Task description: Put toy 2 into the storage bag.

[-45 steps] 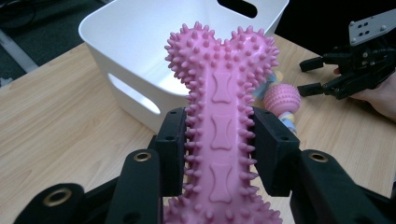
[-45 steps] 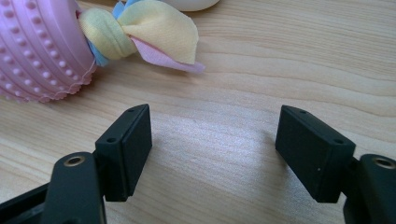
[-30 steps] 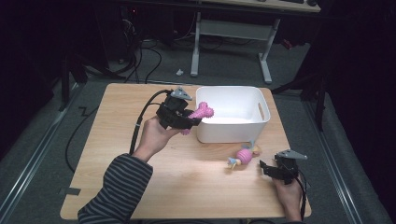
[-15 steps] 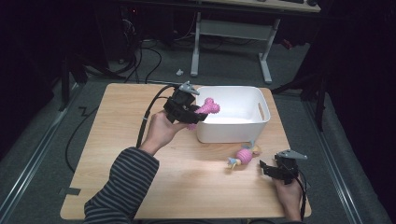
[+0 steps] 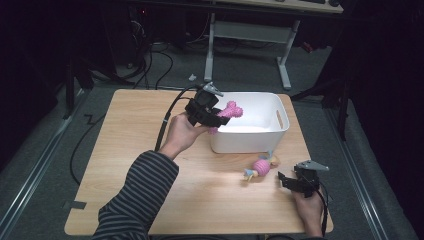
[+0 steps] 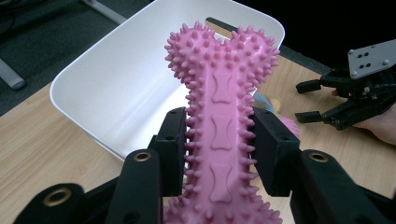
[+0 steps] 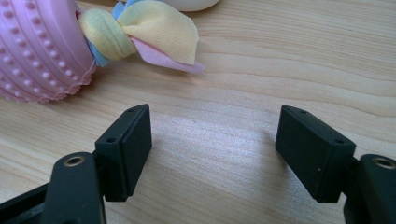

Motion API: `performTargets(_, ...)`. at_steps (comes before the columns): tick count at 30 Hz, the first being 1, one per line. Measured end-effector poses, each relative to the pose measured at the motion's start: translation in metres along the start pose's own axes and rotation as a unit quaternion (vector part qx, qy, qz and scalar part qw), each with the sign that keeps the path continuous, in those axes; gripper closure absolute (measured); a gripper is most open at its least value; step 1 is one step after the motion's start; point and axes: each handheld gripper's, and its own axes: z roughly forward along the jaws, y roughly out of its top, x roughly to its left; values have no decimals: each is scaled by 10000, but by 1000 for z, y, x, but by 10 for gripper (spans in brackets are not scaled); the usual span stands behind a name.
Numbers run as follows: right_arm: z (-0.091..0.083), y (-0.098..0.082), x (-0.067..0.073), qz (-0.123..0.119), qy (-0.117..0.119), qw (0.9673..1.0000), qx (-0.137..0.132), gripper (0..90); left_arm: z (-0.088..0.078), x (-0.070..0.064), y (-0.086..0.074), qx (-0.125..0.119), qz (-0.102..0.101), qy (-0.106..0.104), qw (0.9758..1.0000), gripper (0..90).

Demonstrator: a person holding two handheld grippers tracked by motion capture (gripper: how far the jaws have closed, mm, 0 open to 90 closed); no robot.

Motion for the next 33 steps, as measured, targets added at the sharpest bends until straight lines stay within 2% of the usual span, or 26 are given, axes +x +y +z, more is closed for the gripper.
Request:
performTargets(8,0,0,0,3,3,10000,4,273,13,2,6,42,-42,-86,9999,585)
performTargets(25,0,0,0,-1,2,10000,4,273,39,8,10,84,-123,-43,9999,584)
performTargets(33,0,0,0,1,2,10000,2,274,55,13,10,268,-165,48,9995,584)
